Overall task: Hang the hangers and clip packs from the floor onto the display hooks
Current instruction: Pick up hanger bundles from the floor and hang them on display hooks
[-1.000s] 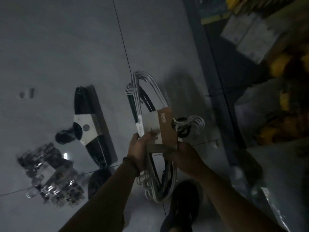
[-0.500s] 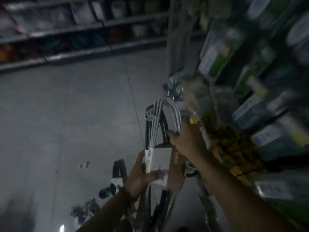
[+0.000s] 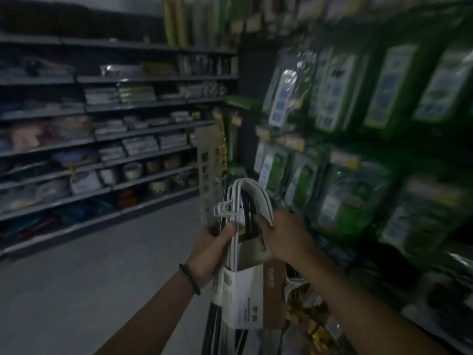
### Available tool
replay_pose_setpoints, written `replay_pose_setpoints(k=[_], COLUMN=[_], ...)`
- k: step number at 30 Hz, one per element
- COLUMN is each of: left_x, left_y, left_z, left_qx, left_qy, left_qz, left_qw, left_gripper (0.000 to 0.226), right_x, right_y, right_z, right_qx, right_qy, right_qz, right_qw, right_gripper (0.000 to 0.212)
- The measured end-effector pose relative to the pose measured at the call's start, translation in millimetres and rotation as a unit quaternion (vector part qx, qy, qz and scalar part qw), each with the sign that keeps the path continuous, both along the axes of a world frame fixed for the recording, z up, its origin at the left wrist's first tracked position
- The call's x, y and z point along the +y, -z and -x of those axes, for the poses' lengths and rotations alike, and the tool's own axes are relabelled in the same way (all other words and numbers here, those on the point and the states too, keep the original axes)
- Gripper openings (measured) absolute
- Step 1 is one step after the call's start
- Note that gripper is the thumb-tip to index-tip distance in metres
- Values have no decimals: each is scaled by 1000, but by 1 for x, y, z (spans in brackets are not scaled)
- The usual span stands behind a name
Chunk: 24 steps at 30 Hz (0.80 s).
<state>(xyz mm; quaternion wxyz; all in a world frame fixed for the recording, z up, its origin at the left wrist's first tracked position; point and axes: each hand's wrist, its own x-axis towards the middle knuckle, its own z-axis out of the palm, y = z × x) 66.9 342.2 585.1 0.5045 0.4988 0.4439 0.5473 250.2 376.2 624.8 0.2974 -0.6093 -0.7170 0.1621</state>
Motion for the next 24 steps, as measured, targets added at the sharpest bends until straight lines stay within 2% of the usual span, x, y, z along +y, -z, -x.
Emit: replay_pose_setpoints(k=[3,6,10,12,15,17,20,24], left_x=[-9,-19,-27,-34,-49,-60,-78,-113], left_y=[-44,-83,-130,-154,-183,-201,-227,-264], left_z=[-14,-35,-72,-99,-142,-171,-217,-289], left_qx=[24,49,139,173,268,266,280,269], left_qy=[40,119,121,116,44,33,59,45], left_qz=[-29,-33,-70,-120,-292,-367,-427,-544], left_qw=[999,991,980,971,917,891,858,794], left_gripper=[70,64,39,31,30,33,40,24], right_x=[-39,-77,-144,-180,-234,-268,-316,-378], right_y=[-45,-84,-135,-160,-192,-208,-231,-268], right_z=[-22,-56,-119,-153,-204,-240,-292,-356], right_qx=[24,-11,-1,-34,-158,-209,-216,-179], right_qy=[52,115,208,252,336,381,425,473], right_qz=[-29,-33,-33,-57,-91,-119,-118,-102], right_qw=[998,993,978,966,924,893,871,856], right_gripper=[64,62,54,50,47,44,39,36])
